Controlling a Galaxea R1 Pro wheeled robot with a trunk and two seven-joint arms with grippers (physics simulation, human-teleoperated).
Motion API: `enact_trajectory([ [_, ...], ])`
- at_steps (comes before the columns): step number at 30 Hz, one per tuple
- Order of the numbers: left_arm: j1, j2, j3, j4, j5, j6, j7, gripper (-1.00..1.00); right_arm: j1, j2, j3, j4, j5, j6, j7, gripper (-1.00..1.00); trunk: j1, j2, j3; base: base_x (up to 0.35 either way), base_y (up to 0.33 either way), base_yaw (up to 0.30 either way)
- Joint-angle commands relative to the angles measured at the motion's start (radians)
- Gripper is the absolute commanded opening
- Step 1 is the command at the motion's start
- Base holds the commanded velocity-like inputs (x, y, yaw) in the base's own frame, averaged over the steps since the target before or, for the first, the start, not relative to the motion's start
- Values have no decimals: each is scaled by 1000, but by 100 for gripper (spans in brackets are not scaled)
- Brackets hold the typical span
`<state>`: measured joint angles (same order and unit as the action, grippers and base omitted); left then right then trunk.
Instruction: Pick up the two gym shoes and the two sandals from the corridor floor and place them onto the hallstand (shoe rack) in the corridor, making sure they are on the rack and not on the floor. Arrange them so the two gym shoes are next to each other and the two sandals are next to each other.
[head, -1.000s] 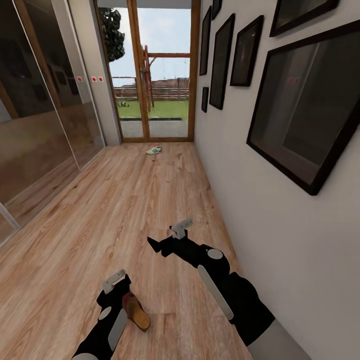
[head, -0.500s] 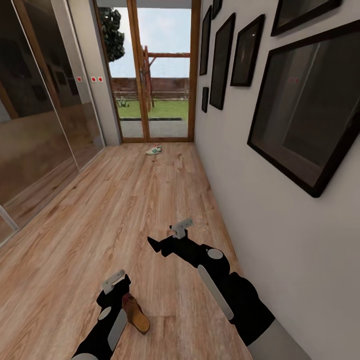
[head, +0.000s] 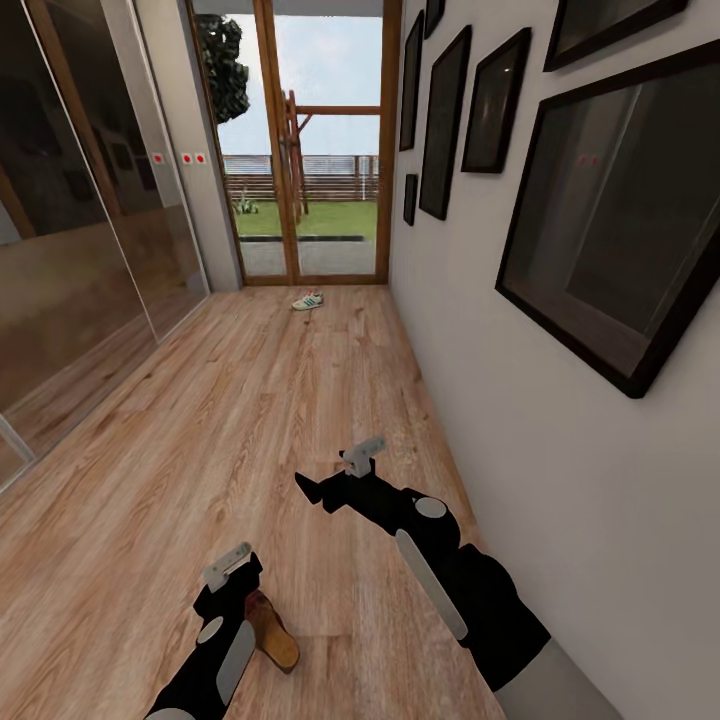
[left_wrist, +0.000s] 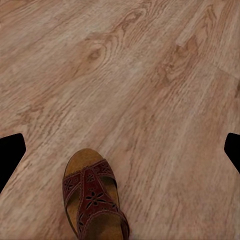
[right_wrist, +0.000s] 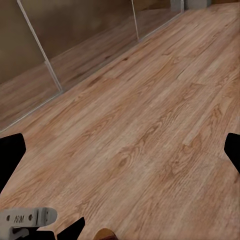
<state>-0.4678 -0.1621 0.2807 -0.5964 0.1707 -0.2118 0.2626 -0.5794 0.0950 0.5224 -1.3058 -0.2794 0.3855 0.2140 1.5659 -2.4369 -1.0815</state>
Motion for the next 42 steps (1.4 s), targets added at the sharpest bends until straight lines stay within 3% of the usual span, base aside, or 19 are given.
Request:
enact_trajectory([
  [1,-1,-1,1,1,10,-5,-3,100,0,0,-1,-1,-6,6,1,100,0,0,-1,0,0,0],
  [7,-1,-1,1,2,10,-4,-2,100,0,0,-2,-1,-6,6,1,100,0,0,-5,0,0,0],
  [16,-2,-4,-1,3,10,-3,-2,100,0,0,-2,-1,-6,6,1,100,34,-63,-46,0,0,0],
  [25,-3,-9,-2,2,10,-1,11,100,0,0,-2,-1,-6,6,1,100,38,-65,-96,0,0,0],
  [34,-8,-12,-3,4,10,0,96,100,0,0,-2,-1,-6,6,1,100,42,-67,-144,0,0,0],
  [42,-11,-12,-4,17,10,-1,105,100,0,0,-1,0,-6,6,1,100,42,-67,-148,0,0,-1],
])
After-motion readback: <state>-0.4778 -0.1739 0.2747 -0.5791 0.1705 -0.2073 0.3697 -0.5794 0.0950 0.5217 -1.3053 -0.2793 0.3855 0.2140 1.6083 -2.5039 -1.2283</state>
